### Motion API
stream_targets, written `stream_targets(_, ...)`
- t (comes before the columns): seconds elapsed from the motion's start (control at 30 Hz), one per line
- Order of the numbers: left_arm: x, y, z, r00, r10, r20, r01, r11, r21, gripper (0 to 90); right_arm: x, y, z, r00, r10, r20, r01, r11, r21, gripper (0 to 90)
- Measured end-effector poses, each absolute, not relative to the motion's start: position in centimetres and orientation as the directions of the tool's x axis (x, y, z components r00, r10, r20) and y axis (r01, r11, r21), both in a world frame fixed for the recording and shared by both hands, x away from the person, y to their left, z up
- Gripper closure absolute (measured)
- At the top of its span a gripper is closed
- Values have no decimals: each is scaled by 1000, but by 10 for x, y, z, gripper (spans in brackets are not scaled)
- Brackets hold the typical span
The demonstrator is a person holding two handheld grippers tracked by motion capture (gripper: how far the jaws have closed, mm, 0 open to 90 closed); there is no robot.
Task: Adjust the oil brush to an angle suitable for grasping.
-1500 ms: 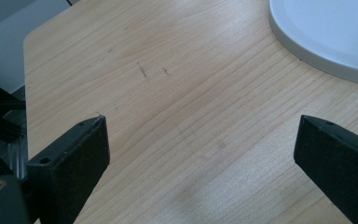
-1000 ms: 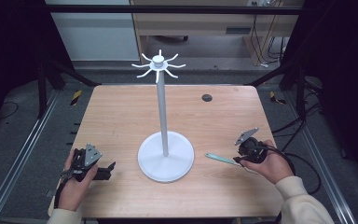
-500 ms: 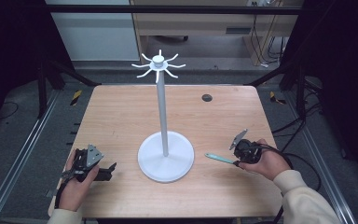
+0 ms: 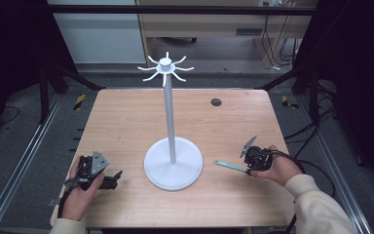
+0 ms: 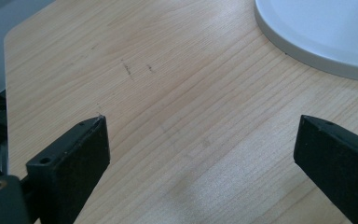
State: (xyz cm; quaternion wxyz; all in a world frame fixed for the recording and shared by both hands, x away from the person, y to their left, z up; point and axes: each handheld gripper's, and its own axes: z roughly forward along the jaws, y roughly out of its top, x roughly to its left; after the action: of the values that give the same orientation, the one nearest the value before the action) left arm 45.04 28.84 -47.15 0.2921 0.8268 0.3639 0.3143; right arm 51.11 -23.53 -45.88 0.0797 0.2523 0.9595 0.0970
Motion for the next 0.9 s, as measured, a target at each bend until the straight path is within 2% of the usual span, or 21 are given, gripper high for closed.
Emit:
stream_targets(0.63,450,287,-472,548,775,313,418,-578,701,31,522,-220,-463,-890,449,-83,428,884,187,757)
stream_targets(0.9,450,287,-472,552,773,313,418,-581,698,31,524,-219,-464,-886,460,-65,443,878,182,763)
